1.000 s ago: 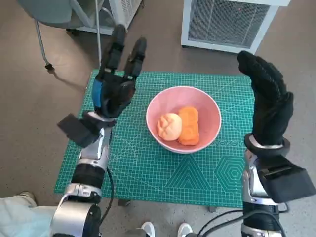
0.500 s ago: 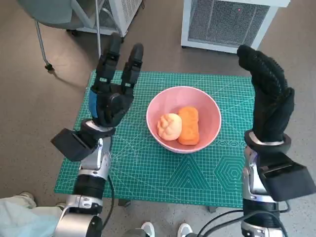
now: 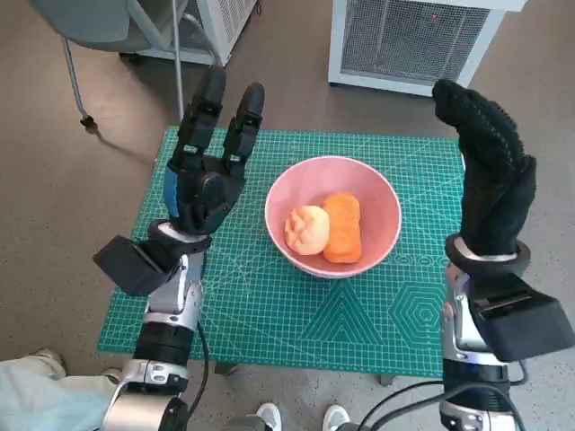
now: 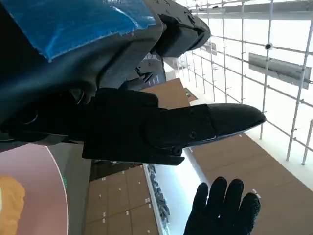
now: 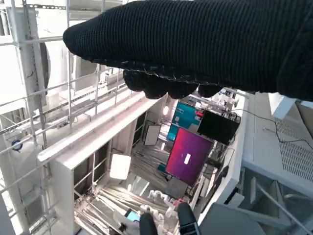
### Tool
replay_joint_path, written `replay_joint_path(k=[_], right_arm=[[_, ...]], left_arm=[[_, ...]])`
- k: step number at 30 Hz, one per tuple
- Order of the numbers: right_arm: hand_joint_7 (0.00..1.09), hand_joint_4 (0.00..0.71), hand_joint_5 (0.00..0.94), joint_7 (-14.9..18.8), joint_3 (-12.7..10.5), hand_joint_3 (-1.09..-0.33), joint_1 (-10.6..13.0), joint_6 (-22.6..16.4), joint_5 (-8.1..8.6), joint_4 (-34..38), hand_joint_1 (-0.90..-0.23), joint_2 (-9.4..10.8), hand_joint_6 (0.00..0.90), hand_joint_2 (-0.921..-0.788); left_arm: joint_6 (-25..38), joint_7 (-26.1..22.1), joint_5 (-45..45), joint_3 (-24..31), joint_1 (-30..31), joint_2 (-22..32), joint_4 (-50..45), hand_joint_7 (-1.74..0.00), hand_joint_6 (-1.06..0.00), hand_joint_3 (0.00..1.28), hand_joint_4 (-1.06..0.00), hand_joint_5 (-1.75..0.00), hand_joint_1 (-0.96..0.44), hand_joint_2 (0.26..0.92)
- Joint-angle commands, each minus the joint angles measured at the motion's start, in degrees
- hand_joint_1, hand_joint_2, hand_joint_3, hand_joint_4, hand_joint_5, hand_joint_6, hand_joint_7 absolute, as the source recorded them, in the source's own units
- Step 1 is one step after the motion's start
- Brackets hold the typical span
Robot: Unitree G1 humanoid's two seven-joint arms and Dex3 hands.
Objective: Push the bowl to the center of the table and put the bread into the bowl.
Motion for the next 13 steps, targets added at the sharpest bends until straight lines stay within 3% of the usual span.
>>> replay_joint_path(k=[1,6,13], right_arm=[[0.63,0.309,0.000,0.0,-0.3,-0.801,-0.1,0.2,0.01,0.9,-0.524,-0.3,-0.001,-0.921],[0.63,0.311,0.001,0.4,-0.5,-0.799,-0.7,-0.3,0.35,1.8,-0.523,-0.6,-0.001,-0.921],[0.64,0.316,0.004,0.7,-0.6,-0.799,-1.4,-1.4,0.50,3.8,-0.520,-0.7,-0.001,-0.921]], left_arm=[[0.0,0.2,-0.8,0.5,0.9,-0.4,-0.7,-0.07,-0.30,0.23,-0.17,-0.03,-0.63,0.921],[-0.4,1.4,-0.3,0.9,1.1,-0.5,-0.7,-0.07,-0.31,0.22,-0.19,-0.03,-0.52,0.921],[-1.4,3.5,0.2,1.5,1.2,-0.8,0.0,-0.06,-0.33,0.20,-0.23,-0.03,-0.12,0.921]])
